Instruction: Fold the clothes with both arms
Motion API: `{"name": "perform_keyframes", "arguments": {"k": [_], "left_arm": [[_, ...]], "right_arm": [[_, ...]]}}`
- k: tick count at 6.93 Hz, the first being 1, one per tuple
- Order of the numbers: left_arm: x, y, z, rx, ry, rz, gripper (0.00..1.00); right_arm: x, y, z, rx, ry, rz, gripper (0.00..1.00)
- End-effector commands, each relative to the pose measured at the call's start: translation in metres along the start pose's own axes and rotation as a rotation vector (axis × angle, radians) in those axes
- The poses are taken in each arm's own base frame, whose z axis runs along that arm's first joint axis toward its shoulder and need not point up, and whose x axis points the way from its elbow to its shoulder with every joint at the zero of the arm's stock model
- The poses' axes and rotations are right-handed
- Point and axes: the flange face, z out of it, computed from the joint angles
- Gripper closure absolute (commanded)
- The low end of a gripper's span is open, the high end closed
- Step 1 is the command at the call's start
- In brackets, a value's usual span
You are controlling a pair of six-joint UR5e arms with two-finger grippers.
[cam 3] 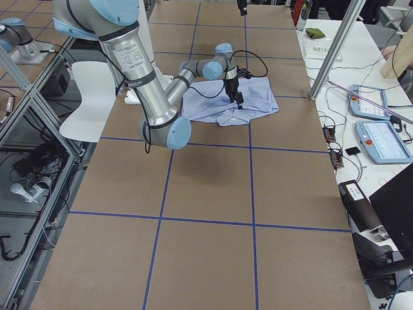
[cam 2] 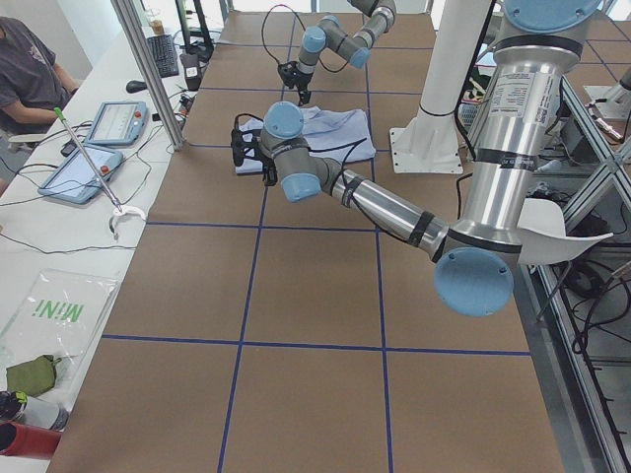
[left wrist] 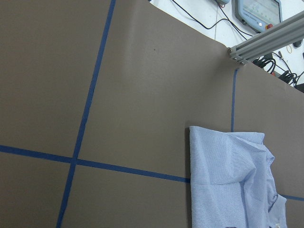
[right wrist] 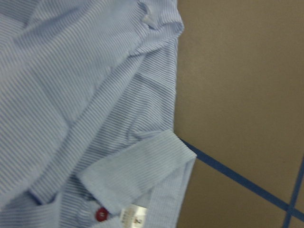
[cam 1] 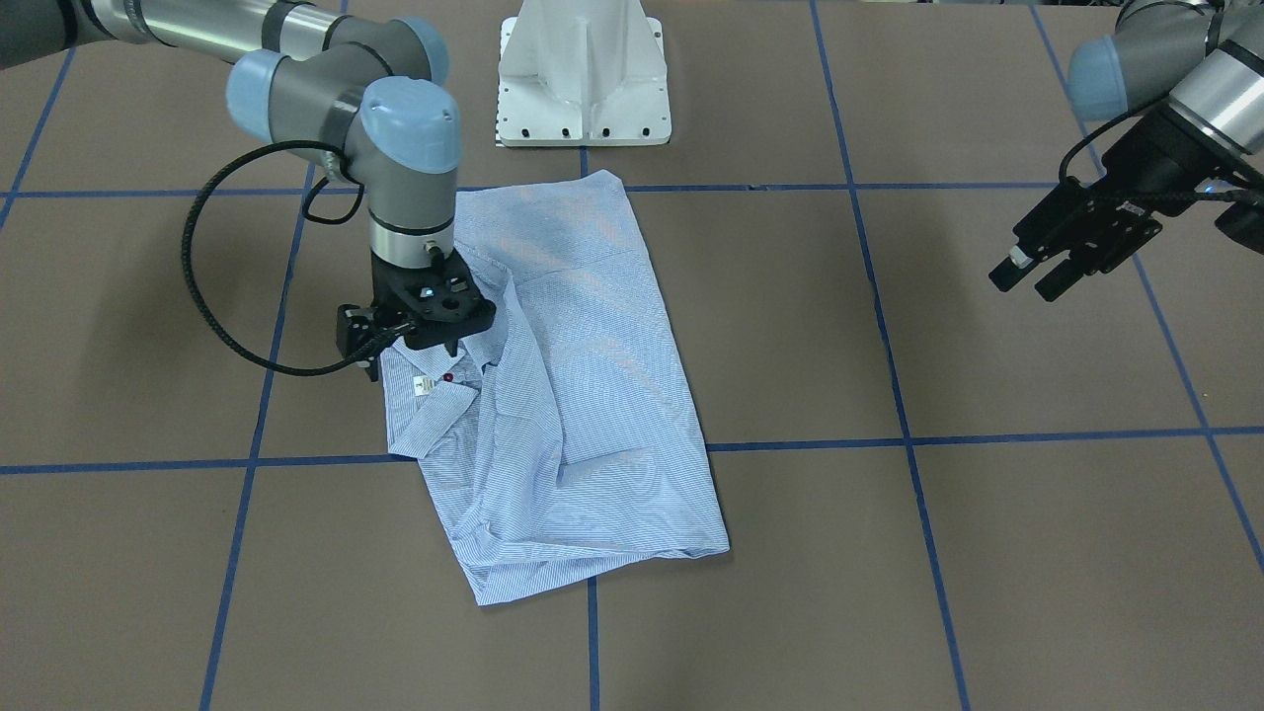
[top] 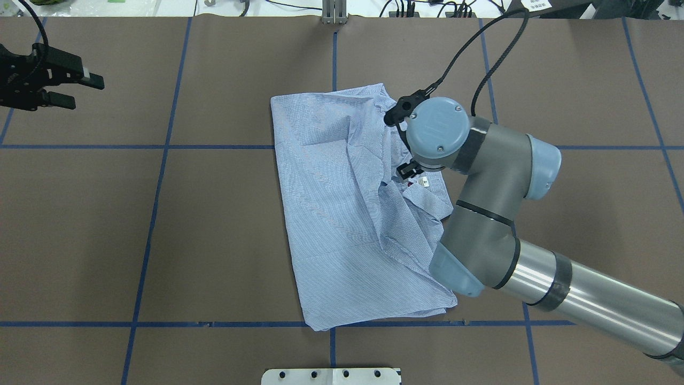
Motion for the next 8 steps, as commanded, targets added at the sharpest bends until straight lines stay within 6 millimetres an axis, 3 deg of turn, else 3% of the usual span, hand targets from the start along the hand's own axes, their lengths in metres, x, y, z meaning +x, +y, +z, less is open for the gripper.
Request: {"name": "perform_keyframes", "arguments": {"k": [1, 3, 4, 5, 6, 7, 8], "left_arm": [[-0.006, 0.002, -0.001, 0.0, -0.007, 0.011, 0.15], [-0.006, 0.002, 0.0, 0.0, -0.009, 0.011, 0.15], [-0.006, 0.002, 0.0, 0.0, -0.009, 0.011, 0.15], [-0.006, 0.001, 0.0, 0.0, -0.008, 0.01, 0.15], [-0.005, 0.002, 0.0, 0.0, -0.007, 0.011, 0.15], [-0.005, 0.002, 0.001, -0.002, -0.009, 0.007, 0.15], [-0.006, 0.002, 0.001, 0.0, -0.009, 0.004, 0.15]], "right_arm": [[-0.055, -0.002, -0.014, -0.006, -0.064, 0.105, 0.0], [-0.083, 0.019, -0.01, -0.038, -0.091, 0.128, 0.2], [-0.084, 0.026, -0.003, -0.039, -0.107, 0.123, 0.21], [-0.082, 0.033, 0.001, -0.048, -0.132, 0.121, 0.35], [-0.086, 0.035, -0.004, -0.055, -0.153, 0.137, 0.86], [-0.081, 0.043, 0.001, -0.069, -0.154, 0.134, 1.0], [-0.076, 0.048, -0.001, -0.068, -0.157, 0.125, 1.0]]}}
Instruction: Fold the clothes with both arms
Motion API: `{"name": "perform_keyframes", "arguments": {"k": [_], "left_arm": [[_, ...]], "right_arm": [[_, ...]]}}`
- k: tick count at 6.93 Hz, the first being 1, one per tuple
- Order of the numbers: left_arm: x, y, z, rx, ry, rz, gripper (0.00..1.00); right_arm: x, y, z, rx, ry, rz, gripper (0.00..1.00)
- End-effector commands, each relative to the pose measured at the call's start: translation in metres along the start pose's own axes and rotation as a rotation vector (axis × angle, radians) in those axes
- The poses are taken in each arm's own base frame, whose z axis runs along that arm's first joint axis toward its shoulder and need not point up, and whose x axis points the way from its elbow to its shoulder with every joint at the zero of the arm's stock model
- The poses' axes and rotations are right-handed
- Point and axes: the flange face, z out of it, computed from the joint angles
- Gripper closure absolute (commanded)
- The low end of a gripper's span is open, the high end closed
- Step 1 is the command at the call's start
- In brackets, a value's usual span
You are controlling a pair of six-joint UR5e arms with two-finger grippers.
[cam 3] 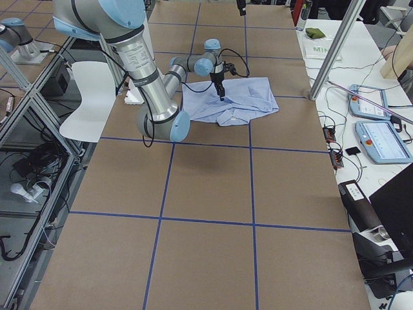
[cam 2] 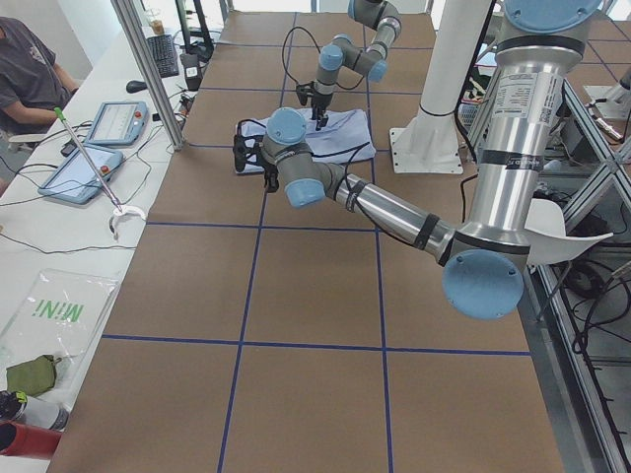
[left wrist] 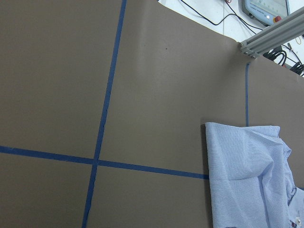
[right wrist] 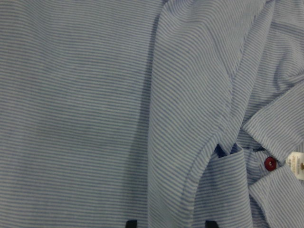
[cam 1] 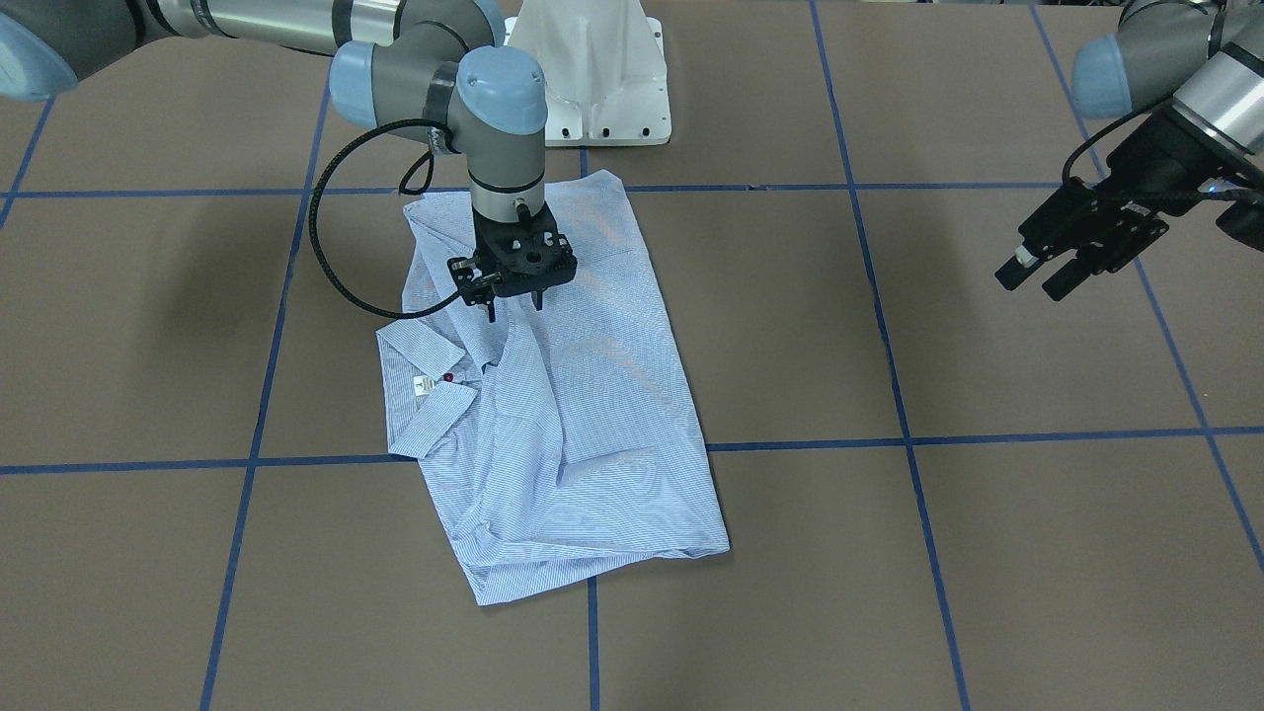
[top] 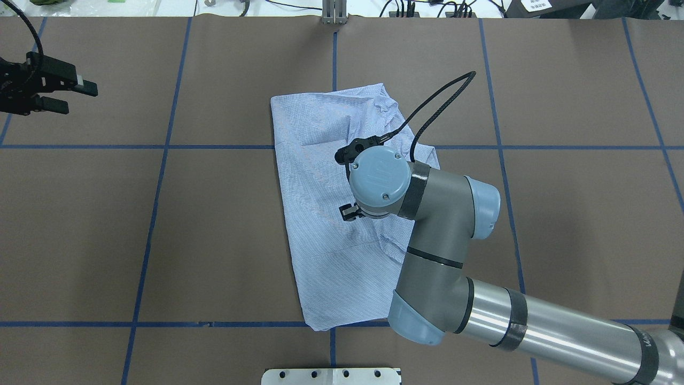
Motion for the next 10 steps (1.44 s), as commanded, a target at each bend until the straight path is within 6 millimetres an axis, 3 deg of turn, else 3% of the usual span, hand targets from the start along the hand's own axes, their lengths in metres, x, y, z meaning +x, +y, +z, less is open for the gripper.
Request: {"name": "perform_keyframes", "arguments": {"k": [1, 2, 4, 5, 6, 7, 10], "left_arm": [[0.002, 0.0, 0.0, 0.001, 0.001, -0.005, 0.15], [0.002, 0.0, 0.001, 0.001, 0.001, -0.006, 0.15], [0.002, 0.0, 0.0, 0.003, 0.002, -0.007, 0.15], [0.002, 0.001, -0.001, 0.003, 0.003, -0.009, 0.15], [0.003, 0.001, -0.001, 0.004, 0.005, -0.007, 0.15], [0.006, 0.001, -0.003, 0.005, 0.009, -0.011, 0.15], [0.01, 0.002, -0.005, 0.006, 0.014, -0.015, 0.15]], "right_arm": [[0.008, 0.011, -0.007, -0.012, -0.025, -0.012, 1.0], [0.015, 0.009, -0.008, -0.028, -0.036, -0.011, 1.0], [0.064, -0.025, -0.019, -0.016, -0.022, -0.068, 1.0], [0.098, -0.041, -0.018, -0.006, 0.011, -0.074, 1.0], [0.127, -0.041, -0.009, -0.014, 0.044, -0.13, 1.0], [0.142, -0.034, 0.003, -0.033, 0.062, -0.136, 1.0], [0.168, -0.014, 0.023, -0.051, 0.089, -0.089, 0.96]]}}
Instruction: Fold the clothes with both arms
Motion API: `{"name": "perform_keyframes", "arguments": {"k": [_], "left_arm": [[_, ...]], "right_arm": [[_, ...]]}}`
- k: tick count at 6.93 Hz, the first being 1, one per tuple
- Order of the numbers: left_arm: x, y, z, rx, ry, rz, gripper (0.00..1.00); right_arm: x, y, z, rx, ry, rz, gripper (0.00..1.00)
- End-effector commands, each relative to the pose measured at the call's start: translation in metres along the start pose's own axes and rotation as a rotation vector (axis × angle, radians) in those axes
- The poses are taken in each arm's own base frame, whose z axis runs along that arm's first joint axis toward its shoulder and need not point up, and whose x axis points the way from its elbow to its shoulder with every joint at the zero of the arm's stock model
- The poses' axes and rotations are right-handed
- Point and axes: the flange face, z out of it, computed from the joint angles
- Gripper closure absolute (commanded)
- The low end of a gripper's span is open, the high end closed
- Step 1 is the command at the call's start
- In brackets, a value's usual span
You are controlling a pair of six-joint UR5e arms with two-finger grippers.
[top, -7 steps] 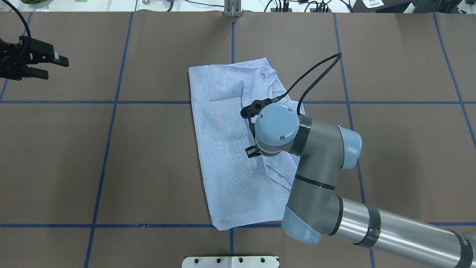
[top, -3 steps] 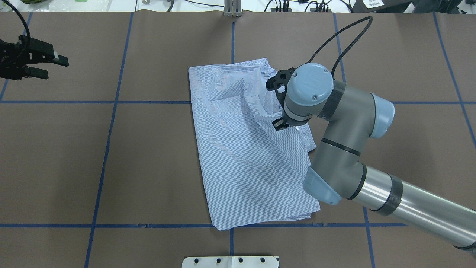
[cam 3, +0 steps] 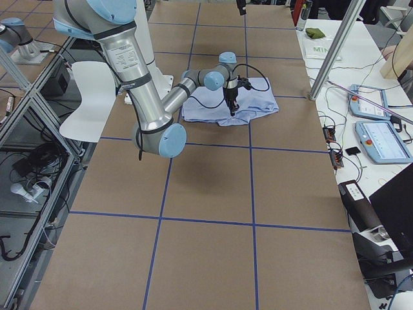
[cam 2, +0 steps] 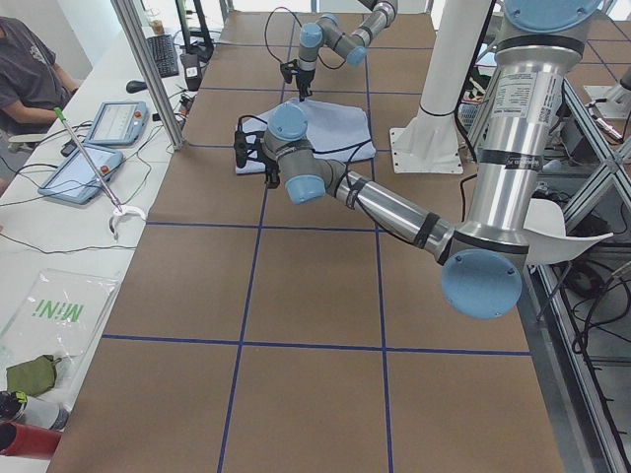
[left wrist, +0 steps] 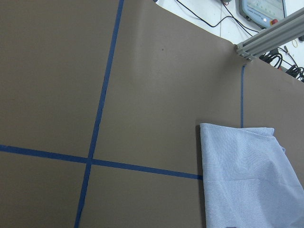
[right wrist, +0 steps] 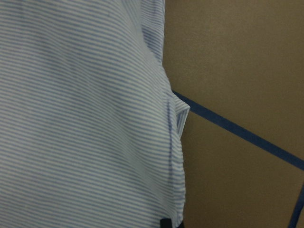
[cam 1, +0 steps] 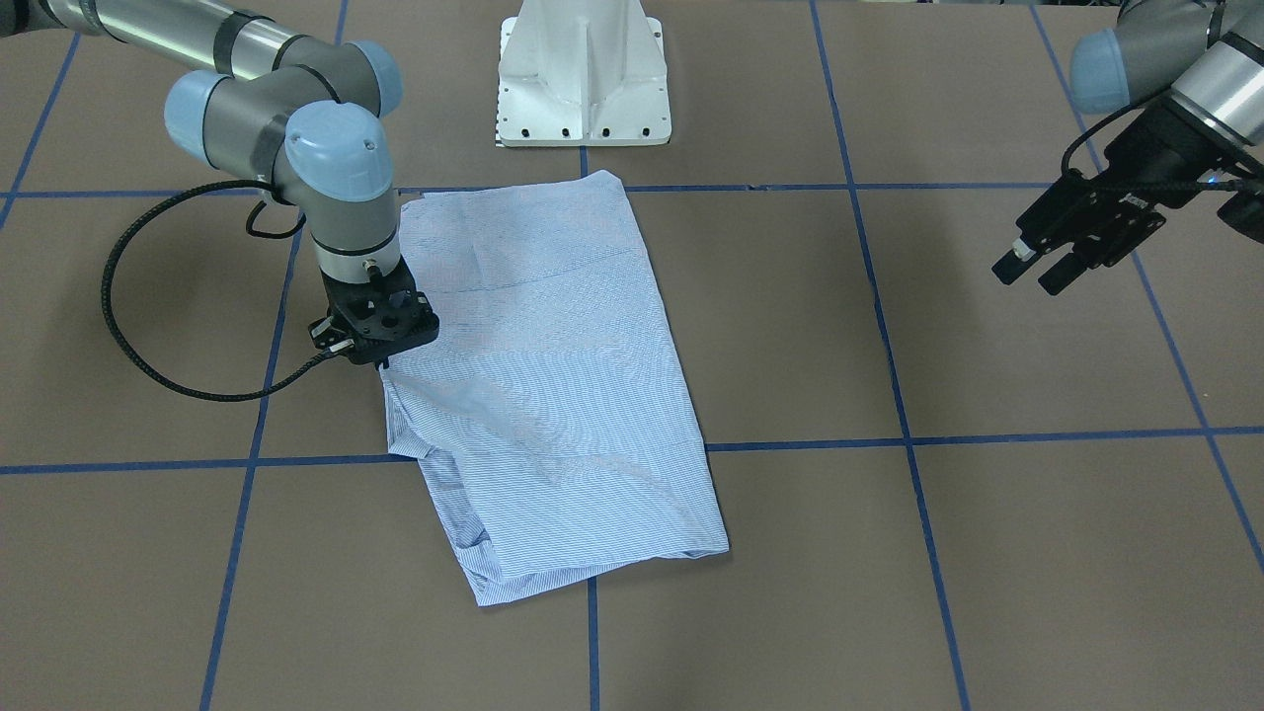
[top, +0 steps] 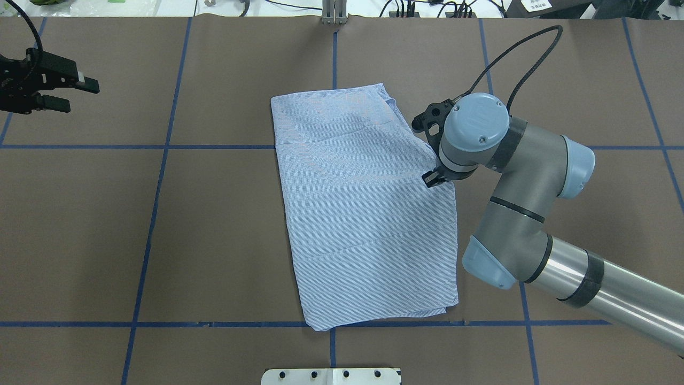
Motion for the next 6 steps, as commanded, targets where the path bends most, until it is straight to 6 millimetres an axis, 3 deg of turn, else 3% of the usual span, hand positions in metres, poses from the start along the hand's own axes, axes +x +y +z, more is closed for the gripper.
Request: {"name": "perform_keyframes", "arguments": {"k": [1, 2, 3, 4, 5, 6], "left_arm": [[0.0, 0.0, 0.0, 0.0, 0.001, -0.001, 0.15], [0.0, 0.0, 0.0, 0.0, 0.0, -0.002, 0.15], [-0.001, 0.0, 0.002, -0.002, -0.002, -0.004, 0.15], [-0.003, -0.001, 0.003, -0.003, -0.006, -0.005, 0.15], [-0.003, -0.001, 0.003, -0.003, -0.006, -0.005, 0.15], [-0.005, -0.001, 0.004, -0.002, -0.009, -0.007, 0.15]], "right_arm": [[0.006, 0.007, 0.008, -0.009, 0.008, 0.03, 0.63], [0.003, 0.004, 0.004, -0.001, 0.003, 0.034, 0.01], [0.001, 0.003, -0.008, 0.012, -0.015, 0.05, 0.0], [0.0, 0.009, -0.025, 0.032, -0.037, 0.172, 0.0], [-0.019, 0.037, -0.038, 0.014, -0.099, 0.384, 0.0], [-0.052, 0.062, -0.053, -0.001, -0.148, 0.6, 0.0]]}}
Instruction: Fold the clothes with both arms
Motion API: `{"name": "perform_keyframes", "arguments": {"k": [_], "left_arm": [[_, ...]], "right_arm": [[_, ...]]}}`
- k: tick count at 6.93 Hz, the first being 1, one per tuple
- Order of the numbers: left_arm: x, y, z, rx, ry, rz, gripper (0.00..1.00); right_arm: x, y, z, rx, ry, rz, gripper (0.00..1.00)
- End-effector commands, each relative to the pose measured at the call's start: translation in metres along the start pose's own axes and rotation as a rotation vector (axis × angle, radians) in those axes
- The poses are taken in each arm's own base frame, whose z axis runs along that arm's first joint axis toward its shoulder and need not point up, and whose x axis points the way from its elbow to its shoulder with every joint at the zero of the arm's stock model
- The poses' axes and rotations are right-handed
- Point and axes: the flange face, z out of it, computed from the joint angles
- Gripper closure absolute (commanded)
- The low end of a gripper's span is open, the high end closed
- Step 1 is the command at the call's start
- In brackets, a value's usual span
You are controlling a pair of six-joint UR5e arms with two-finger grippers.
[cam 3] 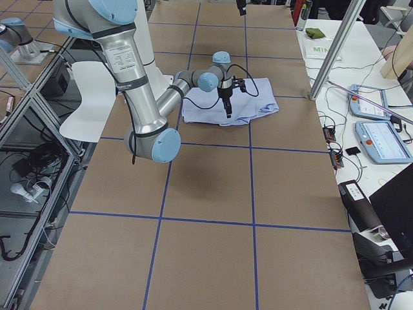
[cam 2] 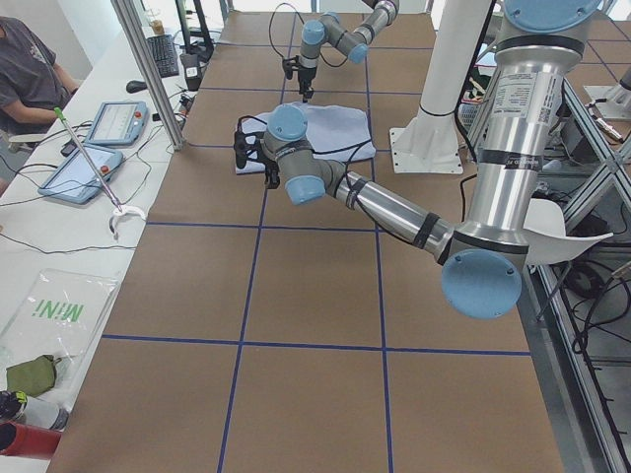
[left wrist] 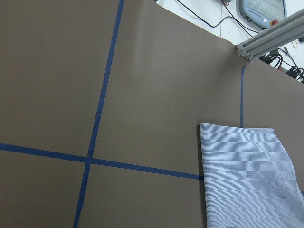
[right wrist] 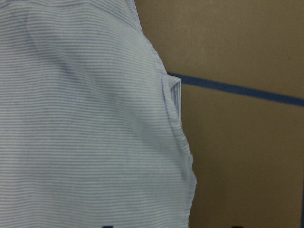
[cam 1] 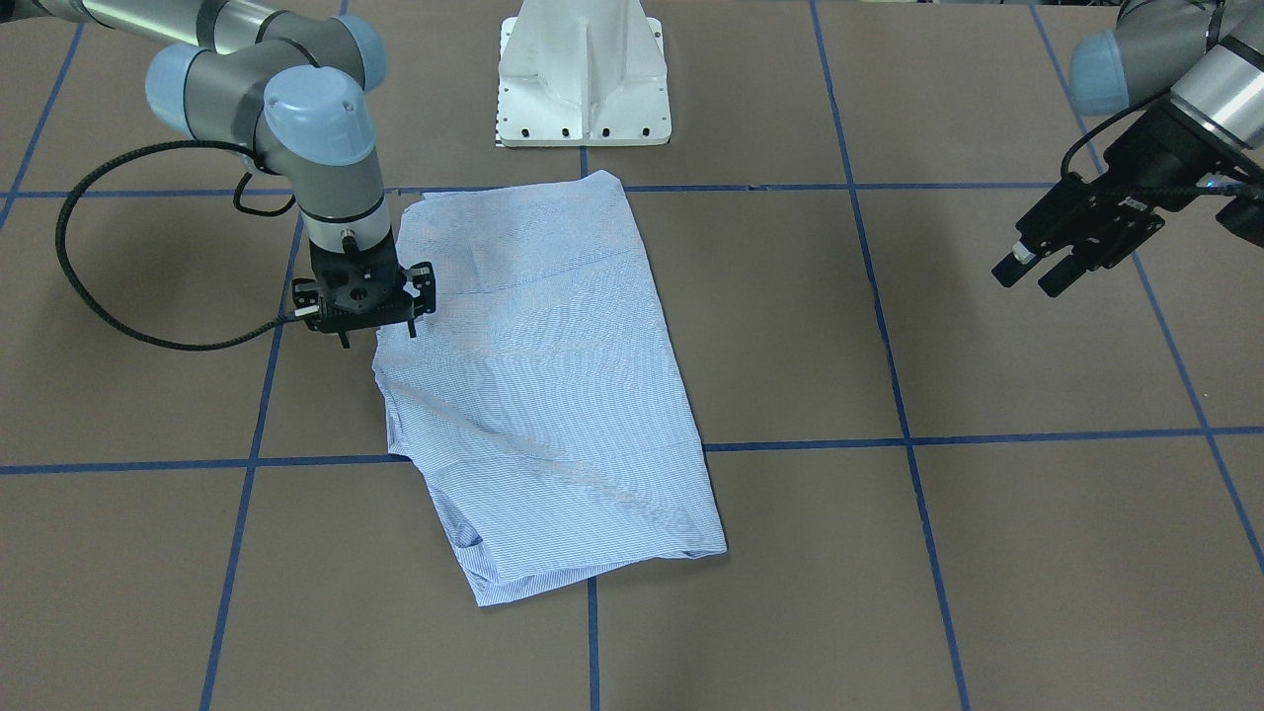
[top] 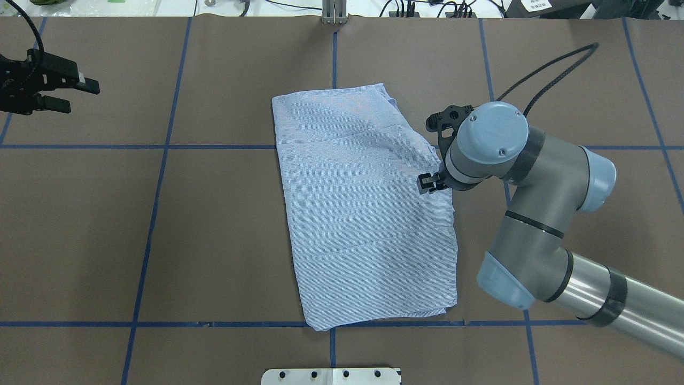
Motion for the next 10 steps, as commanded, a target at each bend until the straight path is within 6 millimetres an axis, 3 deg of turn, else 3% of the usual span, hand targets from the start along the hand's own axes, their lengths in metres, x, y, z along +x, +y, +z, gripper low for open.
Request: {"name": "perform_keyframes", "arguments": {"k": [1, 2, 4, 5, 7, 10], "left_arm": [[-0.002, 0.0, 0.001, 0.0, -0.003, -0.002, 0.15], [-0.002, 0.0, 0.001, 0.0, -0.003, -0.002, 0.15], [-0.002, 0.0, 0.0, 0.003, -0.004, -0.002, 0.14], [-0.001, 0.001, -0.001, 0.007, -0.002, 0.002, 0.14], [0.001, 0.001, -0.001, 0.008, 0.001, 0.005, 0.14], [0.006, 0.001, -0.002, 0.013, 0.008, 0.013, 0.14]], "right_arm": [[-0.045, 0.072, -0.014, -0.029, -0.063, 0.482, 0.0], [-0.062, 0.098, -0.012, -0.022, -0.066, 0.604, 0.0], [-0.07, 0.151, -0.006, -0.014, -0.059, 0.907, 0.07], [-0.068, 0.175, 0.008, 0.013, -0.034, 1.019, 0.13], [-0.067, 0.198, 0.017, 0.003, -0.01, 1.034, 0.15], [-0.06, 0.213, 0.028, 0.002, 0.021, 1.018, 0.19]]}}
